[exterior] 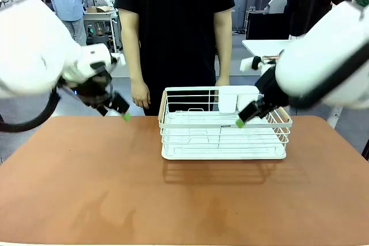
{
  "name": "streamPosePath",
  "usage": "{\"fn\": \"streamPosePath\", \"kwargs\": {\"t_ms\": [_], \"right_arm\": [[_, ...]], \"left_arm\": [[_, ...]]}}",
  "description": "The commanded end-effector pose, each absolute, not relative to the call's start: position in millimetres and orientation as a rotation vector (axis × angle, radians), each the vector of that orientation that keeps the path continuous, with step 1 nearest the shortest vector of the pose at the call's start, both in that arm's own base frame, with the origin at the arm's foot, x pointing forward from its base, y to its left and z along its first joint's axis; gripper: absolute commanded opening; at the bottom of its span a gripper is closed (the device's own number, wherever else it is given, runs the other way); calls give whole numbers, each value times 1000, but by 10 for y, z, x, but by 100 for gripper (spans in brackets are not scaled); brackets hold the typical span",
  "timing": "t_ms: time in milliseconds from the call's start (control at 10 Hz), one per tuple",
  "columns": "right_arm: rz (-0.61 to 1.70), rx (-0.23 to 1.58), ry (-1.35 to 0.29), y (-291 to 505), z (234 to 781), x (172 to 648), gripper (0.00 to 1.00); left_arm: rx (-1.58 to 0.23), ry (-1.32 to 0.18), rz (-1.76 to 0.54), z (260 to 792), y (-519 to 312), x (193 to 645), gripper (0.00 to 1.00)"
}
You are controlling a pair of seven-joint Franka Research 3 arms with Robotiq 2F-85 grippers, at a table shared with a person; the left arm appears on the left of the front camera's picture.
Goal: Clean the table.
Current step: Pick up the Lint Roller when the human hands it over.
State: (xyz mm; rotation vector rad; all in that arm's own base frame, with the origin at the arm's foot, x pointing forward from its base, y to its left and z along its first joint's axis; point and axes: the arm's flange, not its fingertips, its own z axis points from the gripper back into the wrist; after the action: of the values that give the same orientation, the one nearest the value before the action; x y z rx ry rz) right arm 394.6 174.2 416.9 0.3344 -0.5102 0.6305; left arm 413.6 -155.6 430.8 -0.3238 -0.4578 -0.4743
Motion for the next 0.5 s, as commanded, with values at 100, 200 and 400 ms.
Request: {"fn": "streamPosePath", "kwargs": {"t_ms": [100,200,400], "right_arm": [[482,675,-474,713,4693,4136,100],[391,777,-445,398,4765,4142,100],[240,1052,-398,-391,4774,4068,100]], "left_arm": [[-844,-324,-205,4966,-508,4433,100],[-1021,-297,-166,5058,-169,4419,100],[-1328,-328,-96,5084,666,4295,100]]}}
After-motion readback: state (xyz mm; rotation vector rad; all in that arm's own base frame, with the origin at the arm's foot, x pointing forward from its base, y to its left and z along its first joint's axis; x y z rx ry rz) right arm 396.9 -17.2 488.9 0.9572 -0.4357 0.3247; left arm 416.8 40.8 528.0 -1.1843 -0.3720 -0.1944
